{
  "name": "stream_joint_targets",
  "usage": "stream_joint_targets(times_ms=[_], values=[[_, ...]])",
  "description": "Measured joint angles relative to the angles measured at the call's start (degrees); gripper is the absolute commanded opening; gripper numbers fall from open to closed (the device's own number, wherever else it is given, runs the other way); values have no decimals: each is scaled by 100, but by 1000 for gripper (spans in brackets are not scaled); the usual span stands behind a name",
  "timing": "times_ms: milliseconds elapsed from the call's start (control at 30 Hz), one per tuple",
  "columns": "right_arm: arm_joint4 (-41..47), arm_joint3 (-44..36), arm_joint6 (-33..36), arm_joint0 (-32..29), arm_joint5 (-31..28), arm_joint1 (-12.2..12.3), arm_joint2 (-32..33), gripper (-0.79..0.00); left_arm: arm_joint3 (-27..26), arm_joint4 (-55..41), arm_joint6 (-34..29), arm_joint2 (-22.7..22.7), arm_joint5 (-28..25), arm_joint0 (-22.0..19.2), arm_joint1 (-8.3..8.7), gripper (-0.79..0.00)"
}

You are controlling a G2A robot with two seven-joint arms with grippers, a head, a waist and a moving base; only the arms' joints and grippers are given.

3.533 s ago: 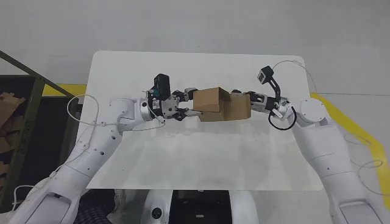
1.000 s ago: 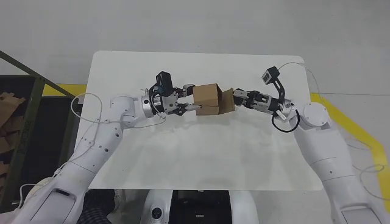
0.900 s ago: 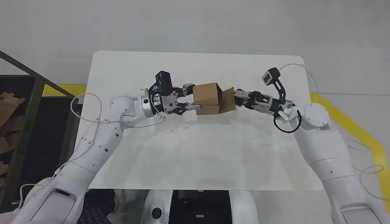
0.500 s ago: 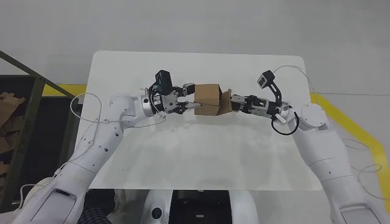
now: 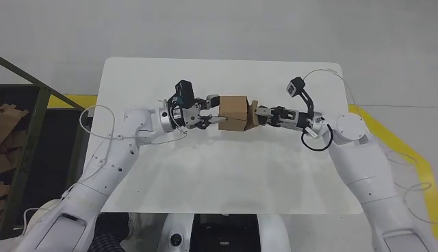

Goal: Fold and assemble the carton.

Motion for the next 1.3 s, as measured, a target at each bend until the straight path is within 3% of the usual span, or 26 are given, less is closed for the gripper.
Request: stream_joint_targets(times_ms=[1133,1300], values=[[-548,-360,-328,198,345,4,-223,-742,-109,385,285,-28,-78,91,-30,-570],[-488,-347,-323,220,318,-8,-263,-727,-89,382,298,-22,-89,88,-39,-570]])
